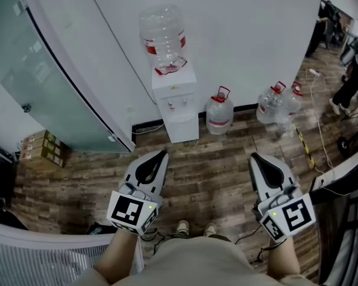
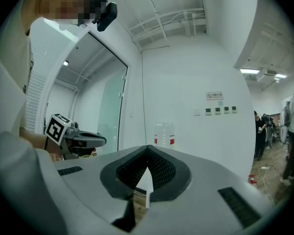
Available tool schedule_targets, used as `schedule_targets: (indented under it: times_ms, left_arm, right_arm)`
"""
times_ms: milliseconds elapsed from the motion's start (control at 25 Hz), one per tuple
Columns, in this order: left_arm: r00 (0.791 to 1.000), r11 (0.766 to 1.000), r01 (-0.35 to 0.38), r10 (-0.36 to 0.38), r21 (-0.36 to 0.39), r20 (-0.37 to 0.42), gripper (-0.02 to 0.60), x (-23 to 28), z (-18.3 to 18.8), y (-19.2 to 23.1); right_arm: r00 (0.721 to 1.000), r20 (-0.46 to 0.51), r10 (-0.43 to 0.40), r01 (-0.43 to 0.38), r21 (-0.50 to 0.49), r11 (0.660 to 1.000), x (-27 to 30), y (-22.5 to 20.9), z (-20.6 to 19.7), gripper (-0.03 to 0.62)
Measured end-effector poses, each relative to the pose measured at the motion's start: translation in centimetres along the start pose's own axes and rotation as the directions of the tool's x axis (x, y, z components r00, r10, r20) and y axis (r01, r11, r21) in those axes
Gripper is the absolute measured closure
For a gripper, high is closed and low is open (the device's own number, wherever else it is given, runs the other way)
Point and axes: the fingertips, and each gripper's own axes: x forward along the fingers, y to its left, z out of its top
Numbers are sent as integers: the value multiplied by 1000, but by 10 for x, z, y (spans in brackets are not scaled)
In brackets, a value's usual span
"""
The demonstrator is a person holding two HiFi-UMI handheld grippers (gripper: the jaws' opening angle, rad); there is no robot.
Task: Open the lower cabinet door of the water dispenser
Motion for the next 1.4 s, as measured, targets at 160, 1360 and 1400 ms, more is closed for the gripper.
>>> schedule_targets:
  times_ms: [160, 1360, 1400]
  left_arm:
    - [1000, 1000, -4, 3, -6, -22, 575, 10, -7, -22]
    - [997, 998, -57, 55, -41, -48, 575, 105, -42, 31]
    - [997, 998, -52, 50, -43, -51, 575, 112, -44, 37]
  right_arm:
    - [1000, -12, 24, -23, 41, 999, -14, -14, -9, 588]
    - [987, -136, 86, -78, 64, 995, 90, -86, -71, 588]
    - [986, -141, 85, -76, 66, 995, 99, -89, -72, 588]
